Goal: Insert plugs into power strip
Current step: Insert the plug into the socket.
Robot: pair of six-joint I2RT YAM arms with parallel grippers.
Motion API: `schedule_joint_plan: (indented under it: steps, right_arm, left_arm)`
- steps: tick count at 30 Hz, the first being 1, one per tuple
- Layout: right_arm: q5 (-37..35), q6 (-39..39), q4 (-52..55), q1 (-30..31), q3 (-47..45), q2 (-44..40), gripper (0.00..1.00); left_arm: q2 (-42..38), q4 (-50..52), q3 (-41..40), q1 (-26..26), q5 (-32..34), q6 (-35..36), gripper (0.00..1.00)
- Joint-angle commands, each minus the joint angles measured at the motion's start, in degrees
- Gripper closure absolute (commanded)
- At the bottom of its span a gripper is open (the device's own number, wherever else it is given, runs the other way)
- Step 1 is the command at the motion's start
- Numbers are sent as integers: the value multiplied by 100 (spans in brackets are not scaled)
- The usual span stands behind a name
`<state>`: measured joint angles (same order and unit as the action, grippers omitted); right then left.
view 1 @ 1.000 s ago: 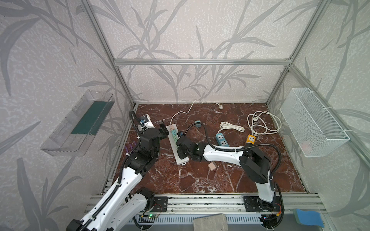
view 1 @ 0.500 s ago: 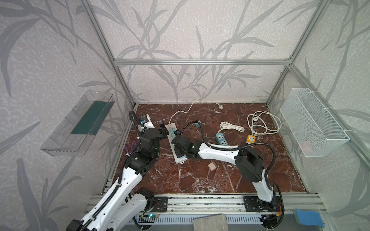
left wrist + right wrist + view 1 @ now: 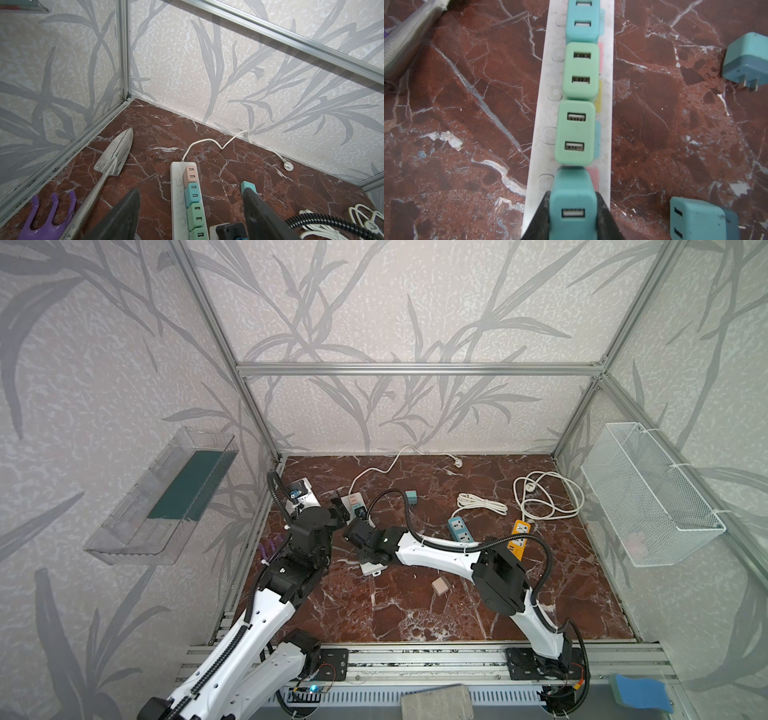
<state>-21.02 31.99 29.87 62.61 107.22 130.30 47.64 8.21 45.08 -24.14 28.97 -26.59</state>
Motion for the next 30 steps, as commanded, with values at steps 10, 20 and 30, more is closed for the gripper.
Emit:
schedule_joint_plan:
  steps: [10, 20, 30]
  right_arm:
    - [40, 195, 1089, 19, -386, 707, 100]
    - [367, -17, 1808, -151, 421, 1334, 99]
    - [746, 71, 1005, -154, -636, 614, 84]
  left_arm:
    - [-105, -86, -89, 21, 162, -13, 22]
    - [-115, -161, -127, 21, 185, 67, 22]
    - [-97, -208, -155, 16, 131, 82, 22]
